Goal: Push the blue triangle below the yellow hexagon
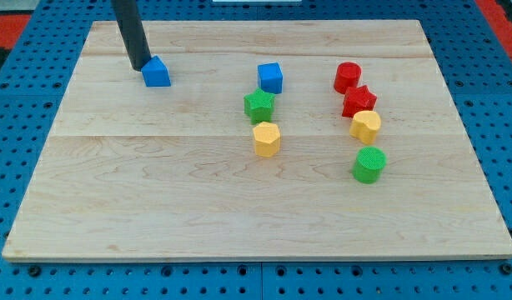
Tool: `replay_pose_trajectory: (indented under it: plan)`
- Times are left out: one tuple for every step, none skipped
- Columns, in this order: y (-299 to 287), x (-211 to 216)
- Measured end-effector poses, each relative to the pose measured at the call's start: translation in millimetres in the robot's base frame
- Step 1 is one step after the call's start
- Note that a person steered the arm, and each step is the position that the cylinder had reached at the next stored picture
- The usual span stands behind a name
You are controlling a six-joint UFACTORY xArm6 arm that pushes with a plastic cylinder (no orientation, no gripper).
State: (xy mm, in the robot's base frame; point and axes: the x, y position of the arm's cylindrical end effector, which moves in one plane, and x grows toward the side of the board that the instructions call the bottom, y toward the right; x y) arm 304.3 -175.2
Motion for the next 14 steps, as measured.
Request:
replay_pose_trajectory:
  plan:
    - [27,4]
    - [69,4]
    - [57,23]
    - [30,47]
    - [33,56]
    - [42,36]
    - [69,41]
    - [75,58]
    - [75,75]
    - [74,102]
    - [74,139]
    - [71,161]
    - [59,182]
    - [70,203]
